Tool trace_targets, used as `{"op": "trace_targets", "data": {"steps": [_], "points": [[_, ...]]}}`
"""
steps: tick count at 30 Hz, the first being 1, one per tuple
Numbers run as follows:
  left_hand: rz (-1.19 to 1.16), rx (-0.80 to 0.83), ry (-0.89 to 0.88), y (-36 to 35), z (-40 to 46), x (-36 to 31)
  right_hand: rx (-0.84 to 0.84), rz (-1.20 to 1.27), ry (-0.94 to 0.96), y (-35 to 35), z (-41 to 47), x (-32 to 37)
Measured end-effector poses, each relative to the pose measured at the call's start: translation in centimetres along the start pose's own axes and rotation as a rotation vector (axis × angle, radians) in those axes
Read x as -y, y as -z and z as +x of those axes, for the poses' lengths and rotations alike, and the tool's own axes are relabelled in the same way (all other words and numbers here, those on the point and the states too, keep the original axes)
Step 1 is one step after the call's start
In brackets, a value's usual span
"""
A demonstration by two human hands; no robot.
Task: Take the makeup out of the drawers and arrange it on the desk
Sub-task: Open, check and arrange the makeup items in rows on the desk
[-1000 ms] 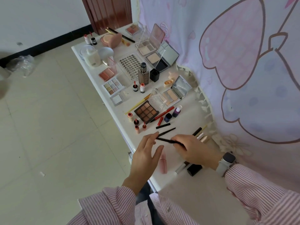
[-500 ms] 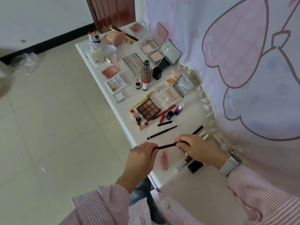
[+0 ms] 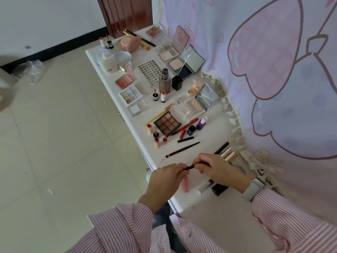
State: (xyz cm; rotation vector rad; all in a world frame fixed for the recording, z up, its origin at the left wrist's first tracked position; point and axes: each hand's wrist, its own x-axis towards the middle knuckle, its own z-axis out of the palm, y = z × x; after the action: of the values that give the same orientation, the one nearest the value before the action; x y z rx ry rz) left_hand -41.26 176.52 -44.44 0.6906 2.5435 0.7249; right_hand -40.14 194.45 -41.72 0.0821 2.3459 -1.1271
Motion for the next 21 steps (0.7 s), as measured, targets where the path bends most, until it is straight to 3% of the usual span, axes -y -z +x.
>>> {"op": "trace_targets", "data": {"steps": [6,10,21], "points": [[-0.110,0.073,0.168,1.0,-0.7,0.7,-0.244,-0.113,0.027,1.0,2.6,-2.5],[-0.224,0.097,0.287,1.1,-1.5,1.4,-0.264,-0.210,0.002,1.0,4.2,-3.5],[-0.131,0.062,0.116,0.5,0.3,-0.3,-0.530,-0.147,-0.013,1.1,2.6,-3.6]]}}
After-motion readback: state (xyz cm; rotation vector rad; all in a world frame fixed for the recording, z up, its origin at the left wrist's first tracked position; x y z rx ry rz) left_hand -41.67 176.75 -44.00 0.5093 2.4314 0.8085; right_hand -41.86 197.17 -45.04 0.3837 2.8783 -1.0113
